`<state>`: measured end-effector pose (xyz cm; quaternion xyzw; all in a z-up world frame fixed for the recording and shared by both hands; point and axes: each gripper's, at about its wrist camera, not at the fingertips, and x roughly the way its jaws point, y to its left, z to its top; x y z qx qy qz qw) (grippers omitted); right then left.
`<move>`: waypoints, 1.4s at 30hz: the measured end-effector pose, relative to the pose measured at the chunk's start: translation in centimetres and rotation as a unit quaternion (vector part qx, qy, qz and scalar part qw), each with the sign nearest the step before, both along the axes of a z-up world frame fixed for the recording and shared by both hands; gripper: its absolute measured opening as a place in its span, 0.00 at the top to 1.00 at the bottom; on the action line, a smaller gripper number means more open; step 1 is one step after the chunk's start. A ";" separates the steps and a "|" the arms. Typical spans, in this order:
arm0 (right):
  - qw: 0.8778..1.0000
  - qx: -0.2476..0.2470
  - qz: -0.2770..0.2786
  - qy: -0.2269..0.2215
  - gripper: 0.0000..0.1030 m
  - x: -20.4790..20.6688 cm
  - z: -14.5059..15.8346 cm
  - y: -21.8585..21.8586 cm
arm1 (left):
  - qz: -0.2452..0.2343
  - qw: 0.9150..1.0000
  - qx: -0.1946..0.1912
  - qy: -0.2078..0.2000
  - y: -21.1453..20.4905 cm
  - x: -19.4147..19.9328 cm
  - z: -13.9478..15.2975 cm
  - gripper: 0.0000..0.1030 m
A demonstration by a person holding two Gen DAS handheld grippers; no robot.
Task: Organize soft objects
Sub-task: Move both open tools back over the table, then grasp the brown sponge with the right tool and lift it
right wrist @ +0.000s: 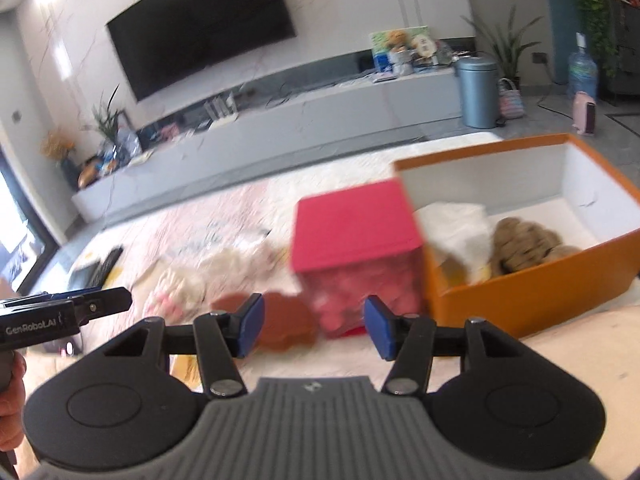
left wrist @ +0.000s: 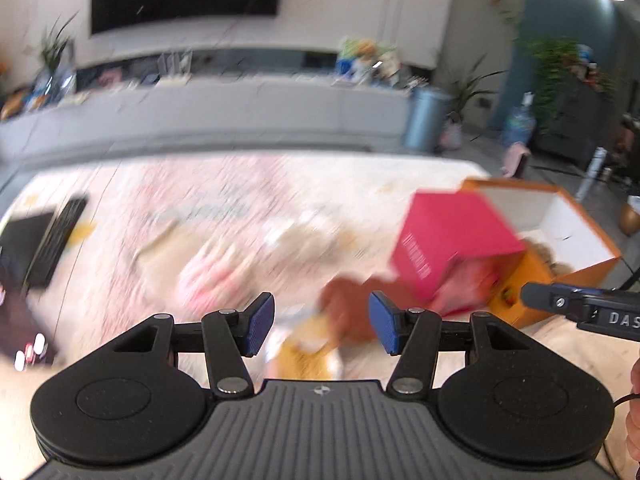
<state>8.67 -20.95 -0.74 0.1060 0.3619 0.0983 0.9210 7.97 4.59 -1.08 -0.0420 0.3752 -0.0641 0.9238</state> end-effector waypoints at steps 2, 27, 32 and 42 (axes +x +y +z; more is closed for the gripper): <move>1.000 -0.014 0.016 0.002 0.46 -0.1 -0.6 1.6 | 0.011 1.000 -0.011 0.014 1.4 -0.1 -1.0 0.37; 0.928 -0.283 0.241 -0.025 0.35 4.7 -9.8 13.8 | -0.010 0.990 -0.043 0.138 4.0 3.9 -9.6 0.38; 0.909 -0.319 0.264 -0.036 0.32 5.8 -11.2 14.7 | -0.011 0.987 -0.059 0.150 4.3 4.5 -10.1 0.38; 0.908 -0.319 0.268 -0.051 0.47 6.7 -11.6 15.1 | 0.002 0.982 -0.078 0.170 4.6 5.4 -10.8 0.32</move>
